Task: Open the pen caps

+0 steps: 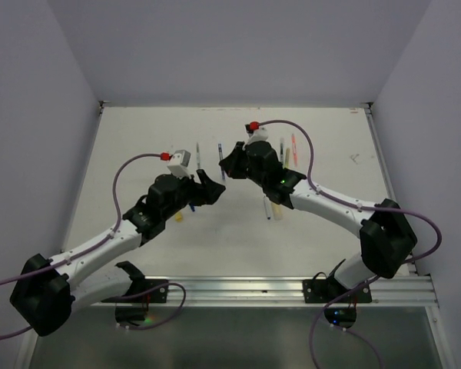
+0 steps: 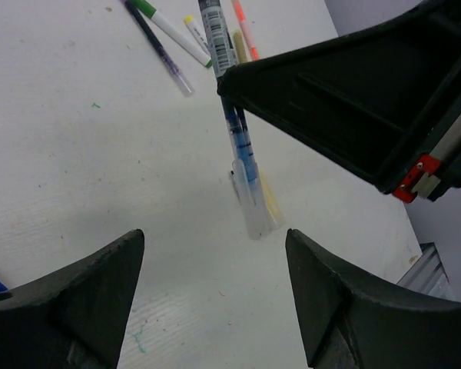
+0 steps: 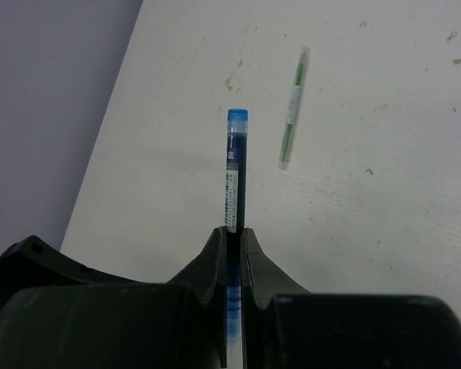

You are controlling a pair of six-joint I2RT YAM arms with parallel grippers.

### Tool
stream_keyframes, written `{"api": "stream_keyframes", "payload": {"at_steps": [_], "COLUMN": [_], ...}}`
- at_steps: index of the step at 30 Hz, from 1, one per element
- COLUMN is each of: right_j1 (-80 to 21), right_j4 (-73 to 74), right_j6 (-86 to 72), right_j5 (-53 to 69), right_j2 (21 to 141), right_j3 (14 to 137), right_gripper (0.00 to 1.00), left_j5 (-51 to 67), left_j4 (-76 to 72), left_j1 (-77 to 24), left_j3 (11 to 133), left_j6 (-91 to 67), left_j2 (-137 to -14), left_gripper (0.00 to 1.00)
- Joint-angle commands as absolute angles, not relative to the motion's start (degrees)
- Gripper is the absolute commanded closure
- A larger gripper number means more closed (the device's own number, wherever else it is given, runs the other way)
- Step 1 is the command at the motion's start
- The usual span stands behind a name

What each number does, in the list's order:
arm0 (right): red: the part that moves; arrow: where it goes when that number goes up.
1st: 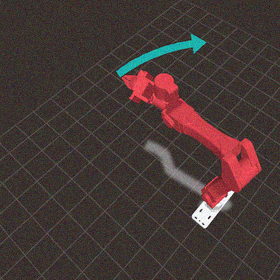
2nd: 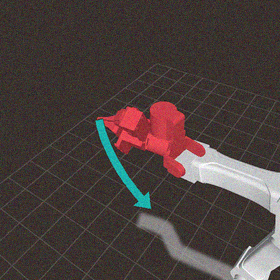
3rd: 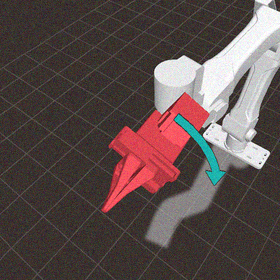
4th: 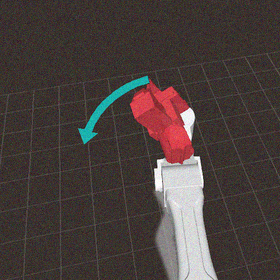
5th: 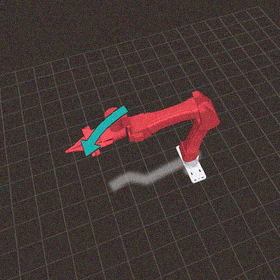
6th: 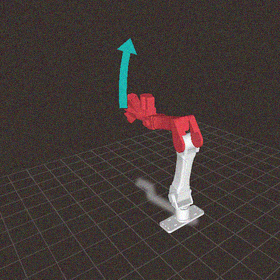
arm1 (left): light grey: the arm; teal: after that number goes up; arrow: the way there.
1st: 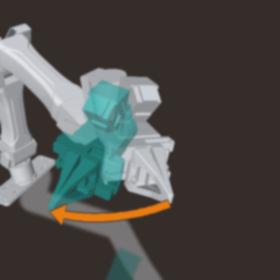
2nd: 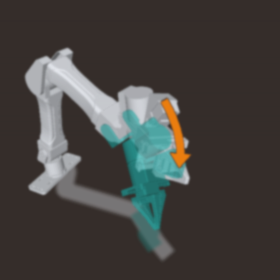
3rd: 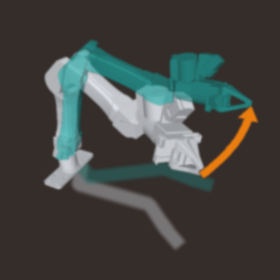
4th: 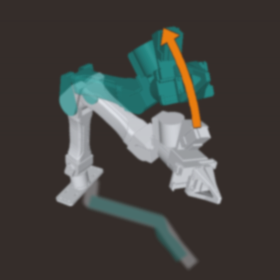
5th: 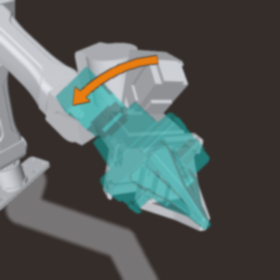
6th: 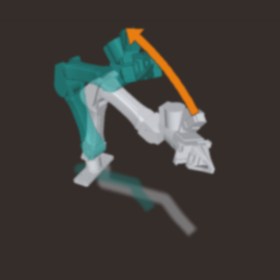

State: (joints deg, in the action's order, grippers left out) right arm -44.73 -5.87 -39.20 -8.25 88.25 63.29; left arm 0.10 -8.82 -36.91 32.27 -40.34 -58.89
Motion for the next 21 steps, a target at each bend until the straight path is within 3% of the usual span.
{"api": "stream_keyframes", "payload": {"at_steps": [1,16,21], "right_j1": [-45.9,-47.6,-47.7], "right_j4": [-12.4,-16.6,-16.9], "right_j6": [-41.9,-41.6,-41.6], "right_j5": [-11.4,-14.0,-14.1], "right_j2": [84.6,82.0,81.5], "right_j3": [60.6,56.6,56.0], "right_gripper": [1.0,1.0,1.0], "left_j5": [-3.8,-4.9,-6.3], "left_j4": [-13.3,-13.0,-12.9], "left_j1": [-38.1,-41.3,-41.5], "left_j3": [34.8,37.7,37.9], "left_j6": [-43.8,-48.3,-47.5], "left_j2": [-60.6,-65.7,-65.9], "left_gripper": [0.24,0.42,0.54]}}
